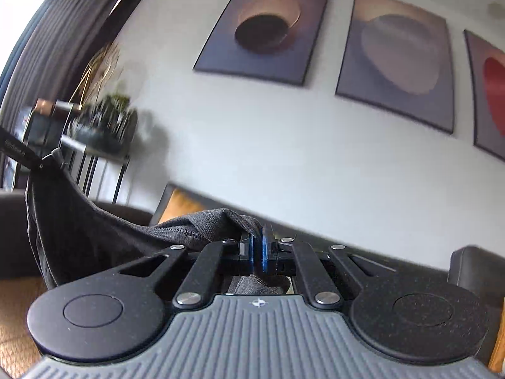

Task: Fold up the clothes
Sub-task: 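Raise both grippers high, holding the garment up to unfold it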

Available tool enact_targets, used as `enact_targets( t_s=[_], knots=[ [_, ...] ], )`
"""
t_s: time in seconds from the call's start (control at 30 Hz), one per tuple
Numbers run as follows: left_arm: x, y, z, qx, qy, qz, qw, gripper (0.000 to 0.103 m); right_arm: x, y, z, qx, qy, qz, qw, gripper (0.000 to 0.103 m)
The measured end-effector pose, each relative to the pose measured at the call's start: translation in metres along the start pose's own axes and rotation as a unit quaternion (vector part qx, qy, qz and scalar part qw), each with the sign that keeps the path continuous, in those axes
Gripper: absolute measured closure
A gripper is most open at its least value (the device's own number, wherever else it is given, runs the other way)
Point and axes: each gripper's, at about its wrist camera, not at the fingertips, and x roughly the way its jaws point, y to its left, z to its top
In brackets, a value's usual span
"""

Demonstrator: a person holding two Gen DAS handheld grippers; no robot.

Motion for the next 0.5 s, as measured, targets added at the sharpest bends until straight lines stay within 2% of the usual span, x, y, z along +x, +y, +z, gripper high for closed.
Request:
enact_targets(
  t_s=[0.13,0.3,0.5],
  knots=[
    [-0.028,-0.026,0.053,0.020,-0.054,-0.001,0.9984,0.102,-0.010,-0.019,0.045,-0.008,-0.043,-0.017,0.999,0.098],
    [-0.058,-0.057,0.120,0.043,-0.102,0.014,0.9937,0.102,-0.018,-0.036,0.097,-0.013,-0.085,-0.033,0.996,0.098],
    [-0.099,-0.085,0.177,0.087,-0.165,0.046,0.9814,0.101,-0.034,-0.045,0.145,-0.013,-0.143,-0.043,0.989,0.098]
  ],
)
